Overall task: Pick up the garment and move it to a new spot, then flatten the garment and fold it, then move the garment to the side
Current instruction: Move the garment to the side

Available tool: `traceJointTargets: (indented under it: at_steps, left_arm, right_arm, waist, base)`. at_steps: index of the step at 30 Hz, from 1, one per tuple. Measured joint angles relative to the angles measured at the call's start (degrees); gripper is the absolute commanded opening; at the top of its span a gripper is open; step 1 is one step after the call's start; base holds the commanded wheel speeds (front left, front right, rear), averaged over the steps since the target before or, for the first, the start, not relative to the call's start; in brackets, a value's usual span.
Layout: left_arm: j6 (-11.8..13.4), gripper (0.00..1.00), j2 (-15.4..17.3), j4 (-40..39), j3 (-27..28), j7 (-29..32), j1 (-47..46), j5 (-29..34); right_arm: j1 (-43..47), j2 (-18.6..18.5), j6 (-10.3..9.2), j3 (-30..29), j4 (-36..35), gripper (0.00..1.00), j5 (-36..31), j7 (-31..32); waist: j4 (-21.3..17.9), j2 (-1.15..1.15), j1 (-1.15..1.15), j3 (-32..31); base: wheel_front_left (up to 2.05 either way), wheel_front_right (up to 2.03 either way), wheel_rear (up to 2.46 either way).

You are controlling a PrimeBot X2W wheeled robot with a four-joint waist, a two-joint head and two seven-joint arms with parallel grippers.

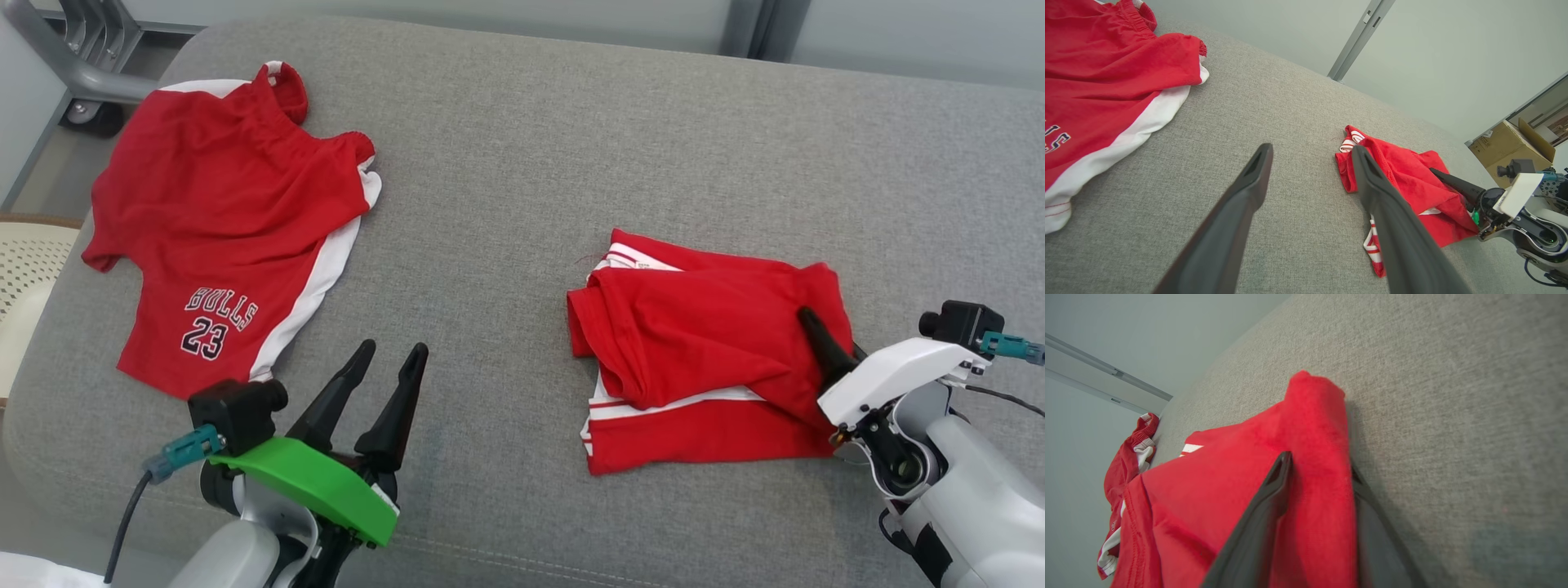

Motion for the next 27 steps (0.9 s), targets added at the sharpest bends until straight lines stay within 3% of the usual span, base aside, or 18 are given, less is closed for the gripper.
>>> traceJointTargets:
  at_steps: [14, 27]
  left_arm:
    - [0.0, 1.0, 0.1, 0.6, 0.6, -0.3, 0.1, 0.0]
    - [0.1, 1.0, 1.3, -4.7, 1.2, -0.6, -0.2, 1.4]
  right_arm:
    - [-4.7, -1.3, 0.49, 2.2, -4.3, 0.0, -1.2, -2.4]
    - [-9.3, -8.6, 0.49, 0.9, -6.4, 0.0, -1.3, -1.9]
  waist:
    - [-3.6, 0.0, 0.0, -1.6]
    - [-9.0, 0.0, 0.0, 1.0]
  base:
    - [0.0, 0.0, 0.0]
    - [0.0, 0.0, 0.0]
